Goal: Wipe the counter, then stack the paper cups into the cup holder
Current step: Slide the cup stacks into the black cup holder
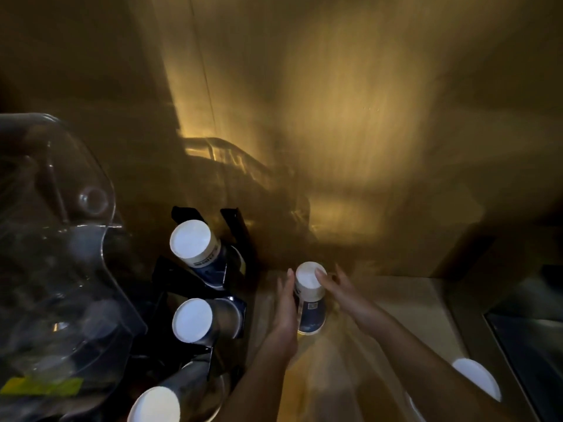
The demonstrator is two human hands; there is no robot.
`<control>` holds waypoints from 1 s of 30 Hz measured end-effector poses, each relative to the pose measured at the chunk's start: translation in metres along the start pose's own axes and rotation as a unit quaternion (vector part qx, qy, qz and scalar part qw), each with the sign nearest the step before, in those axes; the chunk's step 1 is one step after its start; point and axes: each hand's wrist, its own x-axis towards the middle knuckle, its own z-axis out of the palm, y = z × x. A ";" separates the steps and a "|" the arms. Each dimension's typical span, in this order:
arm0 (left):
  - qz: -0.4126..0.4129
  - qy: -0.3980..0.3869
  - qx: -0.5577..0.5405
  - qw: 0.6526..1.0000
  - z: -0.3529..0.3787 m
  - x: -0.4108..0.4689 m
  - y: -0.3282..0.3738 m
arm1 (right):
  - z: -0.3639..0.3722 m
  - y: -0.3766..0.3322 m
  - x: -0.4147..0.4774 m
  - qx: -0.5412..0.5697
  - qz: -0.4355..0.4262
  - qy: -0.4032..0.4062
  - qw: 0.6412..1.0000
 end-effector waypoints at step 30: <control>0.222 -0.091 0.106 0.965 0.013 -0.053 0.070 | -0.017 -0.073 -0.027 -0.090 -0.255 0.037 0.962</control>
